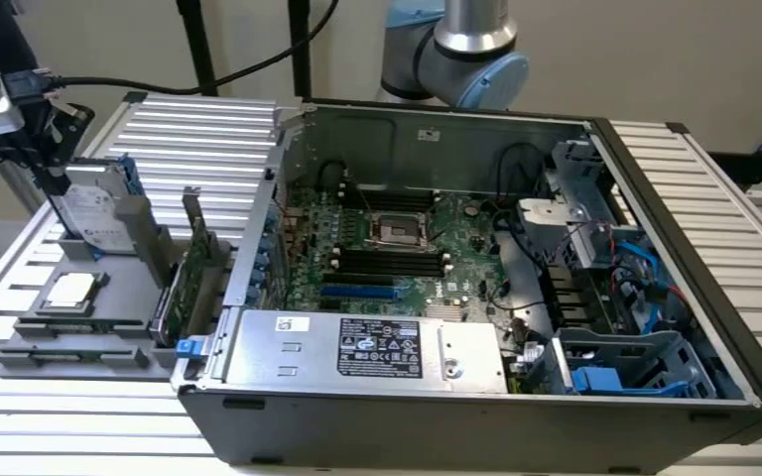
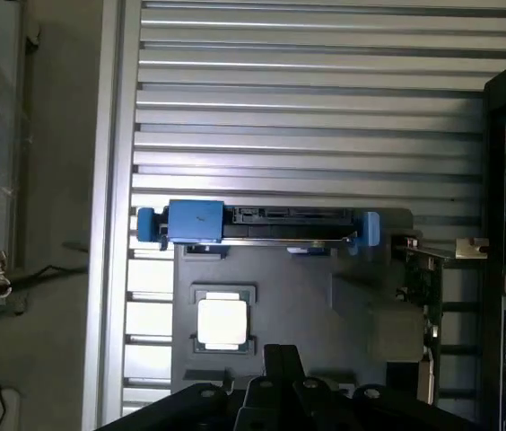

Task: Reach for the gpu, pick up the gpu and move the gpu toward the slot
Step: 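Reach for the gpu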

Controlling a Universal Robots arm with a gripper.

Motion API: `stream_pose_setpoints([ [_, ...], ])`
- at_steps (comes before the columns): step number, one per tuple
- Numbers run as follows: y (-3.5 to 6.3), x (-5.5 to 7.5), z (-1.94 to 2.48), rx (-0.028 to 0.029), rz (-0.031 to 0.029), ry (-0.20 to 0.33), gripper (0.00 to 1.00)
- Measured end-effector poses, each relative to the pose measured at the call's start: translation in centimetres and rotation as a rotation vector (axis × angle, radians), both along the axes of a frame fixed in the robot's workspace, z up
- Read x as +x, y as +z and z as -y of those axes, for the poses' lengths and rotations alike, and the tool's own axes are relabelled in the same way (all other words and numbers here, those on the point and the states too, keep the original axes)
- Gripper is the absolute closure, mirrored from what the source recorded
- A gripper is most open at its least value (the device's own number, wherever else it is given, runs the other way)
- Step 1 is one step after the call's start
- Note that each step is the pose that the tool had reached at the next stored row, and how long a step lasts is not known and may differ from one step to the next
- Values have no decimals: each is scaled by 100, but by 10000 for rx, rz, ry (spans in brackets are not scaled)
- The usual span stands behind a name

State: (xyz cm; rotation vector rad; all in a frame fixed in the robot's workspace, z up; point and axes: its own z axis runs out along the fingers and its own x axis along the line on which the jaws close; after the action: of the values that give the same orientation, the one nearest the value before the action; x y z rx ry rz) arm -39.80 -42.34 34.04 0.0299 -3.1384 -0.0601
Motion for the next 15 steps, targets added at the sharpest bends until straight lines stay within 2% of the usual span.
stream_pose_setpoints([
  [15, -13, 678, 271, -1, -12, 1, 89],
])
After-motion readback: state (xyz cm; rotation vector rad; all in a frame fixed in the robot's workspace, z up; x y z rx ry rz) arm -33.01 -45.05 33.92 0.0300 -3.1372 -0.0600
